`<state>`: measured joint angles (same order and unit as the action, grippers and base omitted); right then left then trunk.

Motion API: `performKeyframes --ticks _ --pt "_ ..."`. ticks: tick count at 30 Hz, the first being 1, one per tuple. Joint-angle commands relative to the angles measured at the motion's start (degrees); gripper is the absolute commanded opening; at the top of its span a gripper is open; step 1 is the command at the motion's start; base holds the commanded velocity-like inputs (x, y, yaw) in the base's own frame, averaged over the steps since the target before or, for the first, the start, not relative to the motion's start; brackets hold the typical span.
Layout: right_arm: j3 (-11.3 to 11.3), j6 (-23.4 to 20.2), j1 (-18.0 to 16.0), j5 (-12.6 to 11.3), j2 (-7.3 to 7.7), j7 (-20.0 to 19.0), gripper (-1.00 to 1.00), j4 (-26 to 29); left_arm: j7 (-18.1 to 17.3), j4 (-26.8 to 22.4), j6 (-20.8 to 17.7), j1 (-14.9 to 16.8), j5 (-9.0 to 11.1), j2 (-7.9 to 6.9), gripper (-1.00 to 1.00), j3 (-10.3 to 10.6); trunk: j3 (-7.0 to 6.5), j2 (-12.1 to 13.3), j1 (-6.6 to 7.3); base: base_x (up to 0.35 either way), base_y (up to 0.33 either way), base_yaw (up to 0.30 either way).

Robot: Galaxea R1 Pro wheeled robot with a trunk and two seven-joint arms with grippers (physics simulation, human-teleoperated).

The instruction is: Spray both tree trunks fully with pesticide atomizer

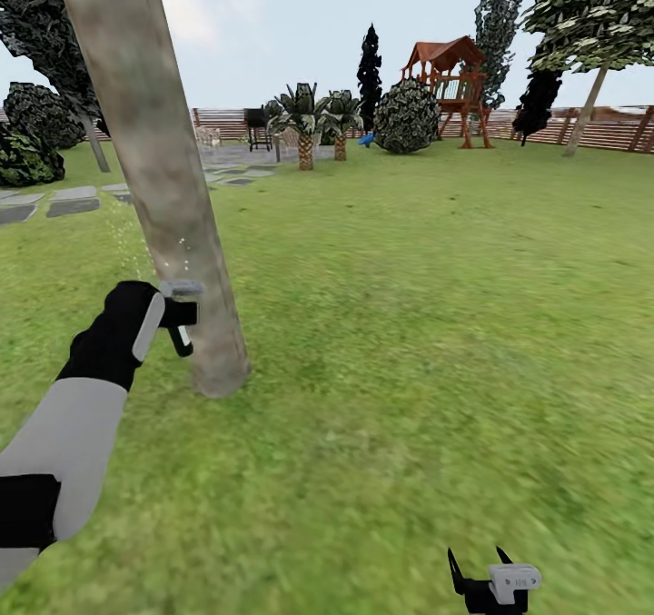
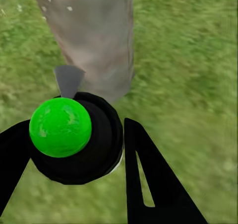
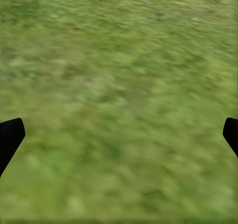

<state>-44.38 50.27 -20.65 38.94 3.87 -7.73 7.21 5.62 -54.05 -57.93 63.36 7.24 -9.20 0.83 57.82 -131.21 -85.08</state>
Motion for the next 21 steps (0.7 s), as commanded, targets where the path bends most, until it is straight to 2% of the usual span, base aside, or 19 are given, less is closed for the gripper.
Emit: performKeyframes --ticks 1,2,7,8,11,13,15,17,20,21 --pt "0.0 0.0 0.0 0.0 0.0 0.0 1.0 0.0 0.0 0.03 0.01 0.09 0.05 -0.24 -1.0 -0.13 0.0 0.0 0.0 0.0 0.0 0.0" --pt "0.0 0.0 0.0 0.0 0.0 0.0 1.0 0.0 0.0 0.02 0.01 0.18 0.01 -0.69 -1.0 -0.26 0.0 0.0 0.0 0.0 0.0 0.0" --pt "0.0 0.0 0.0 0.0 0.0 0.0 1.0 0.0 0.0 0.0 -0.08 1.36 0.04 -5.34 -1.0 -0.38 0.0 0.0 0.0 0.0 0.0 0.0" --pt "0.0 0.0 0.0 0.0 0.0 0.0 1.0 0.0 0.0 0.0 -0.08 1.43 0.02 -5.56 -1.0 -0.34 0.0 0.0 0.0 0.0 0.0 0.0" --pt "0.0 0.0 0.0 0.0 0.0 0.0 1.0 0.0 0.0 -0.05 -0.11 1.74 0.35 -5.03 -1.0 -0.23 0.0 0.0 0.0 0.0 0.0 0.0" --pt "0.0 0.0 0.0 0.0 0.0 0.0 1.0 0.0 -0.01 -0.09 -0.16 3.83 0.4 -3.05 -1.0 -0.06 0.0 0.0 0.0 0.0 0.0 0.0" --pt "0.0 0.0 0.0 0.0 0.0 0.0 1.0 0.0 0.0 -0.09 -0.17 4.29 0.22 -2.55 -1.0 0.0 0.0 0.0 0.0 0.0 0.0 0.0" --pt "0.0 0.0 0.0 0.0 0.0 0.0 1.0 0.0 0.0 -0.07 -0.17 4.62 0.08 -2.94 -1.0 -0.17 0.0 0.0 0.0 0.0 0.0 0.0" --pt "0.0 0.0 0.0 0.0 0.0 0.0 1.0 0.0 0.0 -0.01 -0.19 5.67 0.29 -6.07 -1.0 -0.42 0.0 0.0 0.0 0.0 0.0 0.0" --pt "0.0 0.0 0.0 0.0 0.0 0.0 1.0 0.0 -0.03 -0.01 -0.21 5.75 0.41 -6.55 -1.0 -0.44 0.0 0.0 0.0 0.0 0.0 0.0"
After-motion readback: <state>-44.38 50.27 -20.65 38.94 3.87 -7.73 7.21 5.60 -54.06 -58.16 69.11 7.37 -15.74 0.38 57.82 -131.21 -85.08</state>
